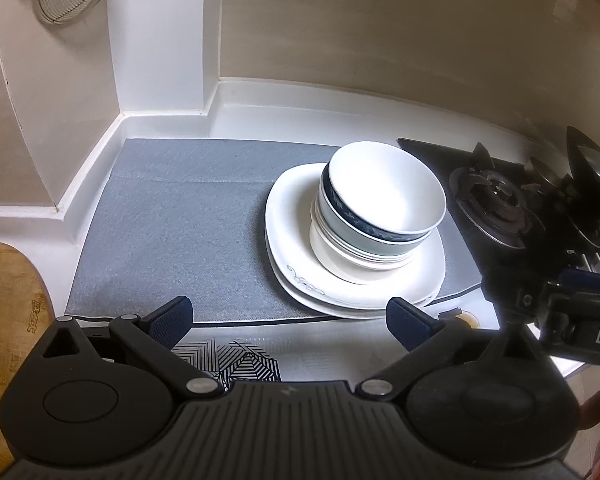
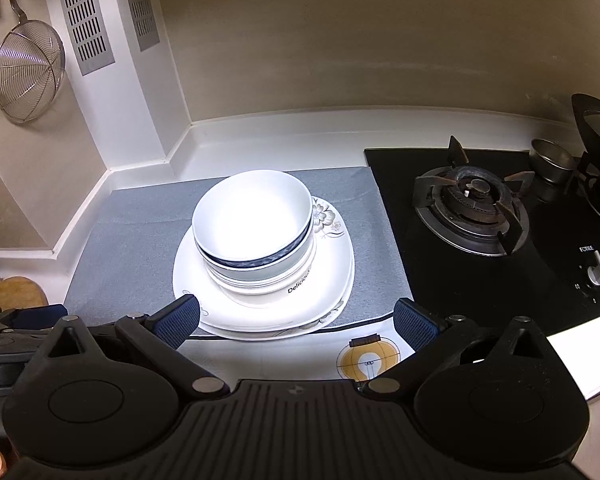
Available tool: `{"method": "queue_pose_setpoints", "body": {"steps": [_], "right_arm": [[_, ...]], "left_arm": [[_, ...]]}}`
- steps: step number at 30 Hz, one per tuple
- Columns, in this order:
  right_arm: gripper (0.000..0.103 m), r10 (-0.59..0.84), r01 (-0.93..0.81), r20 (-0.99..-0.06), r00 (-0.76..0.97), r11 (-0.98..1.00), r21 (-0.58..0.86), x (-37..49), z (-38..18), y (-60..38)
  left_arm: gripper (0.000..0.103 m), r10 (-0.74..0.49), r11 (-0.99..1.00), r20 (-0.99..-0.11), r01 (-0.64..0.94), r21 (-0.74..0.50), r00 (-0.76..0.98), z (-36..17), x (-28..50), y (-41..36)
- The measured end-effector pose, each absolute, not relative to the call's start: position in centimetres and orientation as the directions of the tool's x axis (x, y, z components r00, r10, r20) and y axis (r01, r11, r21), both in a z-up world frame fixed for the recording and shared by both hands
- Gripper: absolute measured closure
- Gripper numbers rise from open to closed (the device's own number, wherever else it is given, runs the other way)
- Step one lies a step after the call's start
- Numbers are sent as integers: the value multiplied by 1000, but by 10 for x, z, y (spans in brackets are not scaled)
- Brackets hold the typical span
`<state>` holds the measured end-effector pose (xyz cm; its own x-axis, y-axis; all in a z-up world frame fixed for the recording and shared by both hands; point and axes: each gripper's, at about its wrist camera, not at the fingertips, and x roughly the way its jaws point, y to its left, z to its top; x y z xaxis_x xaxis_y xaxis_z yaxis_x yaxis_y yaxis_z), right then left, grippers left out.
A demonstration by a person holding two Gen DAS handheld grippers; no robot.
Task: Organize plates and bowls
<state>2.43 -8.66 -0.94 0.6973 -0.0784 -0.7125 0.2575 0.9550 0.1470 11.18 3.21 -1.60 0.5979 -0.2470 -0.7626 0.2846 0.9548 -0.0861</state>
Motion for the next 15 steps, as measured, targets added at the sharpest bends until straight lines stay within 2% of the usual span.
{"method": "queue_pose_setpoints", "body": {"steps": [15], "right_arm": [[0, -75, 271, -719, 691, 949, 161, 21, -12, -91]], "left_arm": [[0, -250, 948, -764, 310, -69, 595, -18, 112, 25]]}}
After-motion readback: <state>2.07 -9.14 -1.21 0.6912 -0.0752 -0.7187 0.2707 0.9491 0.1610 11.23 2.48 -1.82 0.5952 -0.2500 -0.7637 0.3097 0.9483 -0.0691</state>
